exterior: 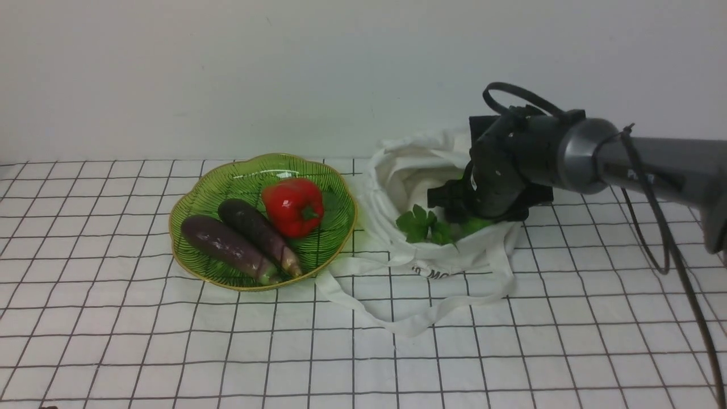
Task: Take vegetables from bag on white checkered tablecloth place on plate.
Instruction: 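Reach into the cloth bag and grasp the green vegetable inside with the right gripper, then take the green vegetable out of the bag and place it on the plate with the right gripper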
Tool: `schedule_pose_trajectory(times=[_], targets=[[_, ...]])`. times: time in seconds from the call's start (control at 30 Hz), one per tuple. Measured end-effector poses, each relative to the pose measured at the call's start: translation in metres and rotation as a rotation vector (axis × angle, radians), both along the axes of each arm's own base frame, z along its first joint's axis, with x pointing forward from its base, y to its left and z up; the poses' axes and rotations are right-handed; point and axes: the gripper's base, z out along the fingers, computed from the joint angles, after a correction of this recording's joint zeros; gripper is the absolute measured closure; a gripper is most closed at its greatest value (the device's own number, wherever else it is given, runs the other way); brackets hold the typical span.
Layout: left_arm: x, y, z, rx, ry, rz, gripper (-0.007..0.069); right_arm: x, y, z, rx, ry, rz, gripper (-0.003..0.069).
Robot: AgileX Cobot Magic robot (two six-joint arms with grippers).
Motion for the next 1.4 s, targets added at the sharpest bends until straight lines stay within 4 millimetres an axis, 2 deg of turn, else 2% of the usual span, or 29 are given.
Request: schedule_pose_trajectory(times=[0.07, 0.2, 0.37, 0.57, 0.63, 0.73, 0.9, 1.07, 1.4], targets=[[0.0, 0.0, 0.0, 0.0, 0.0, 0.0, 0.0632, 0.0, 0.0, 0.0, 0.001, 0.0, -0.002, 0.022], [0.0, 0.0, 0.0, 0.0, 0.0, 0.0, 0.0632, 0.0, 0.0, 0.0, 0.002, 0.004, 0.007, 0.0284], [0.0, 0.0, 0.0, 0.0, 0.0, 0.0, 0.0632, -0.001, 0.001, 0.001, 0.002, 0.011, 0.027, 0.0284], [0.0, 0.0, 0.0, 0.0, 0.0, 0.0, 0.0632, -0.007, -0.001, 0.036, 0.037, -0.028, 0.016, 0.0284], [0.0, 0.0, 0.0, 0.0, 0.0, 0.0, 0.0632, -0.016, -0.004, 0.064, 0.061, -0.044, -0.003, 0.0284], [0.0, 0.0, 0.0, 0.0, 0.0, 0.0, 0.0632, -0.029, -0.005, 0.086, 0.078, -0.018, -0.031, 0.0284], [0.0, 0.0, 0.0, 0.0, 0.0, 0.0, 0.0632, -0.053, 0.012, 0.108, 0.089, 0.017, 0.012, 0.0284], [0.0, 0.0, 0.0, 0.0, 0.0, 0.0, 0.0632, -0.065, 0.035, 0.11, 0.115, 0.02, 0.091, 0.0284], [0.0, 0.0, 0.0, 0.0, 0.0, 0.0, 0.0632, -0.066, 0.053, 0.09, 0.24, 0.109, 0.131, 0.0284]])
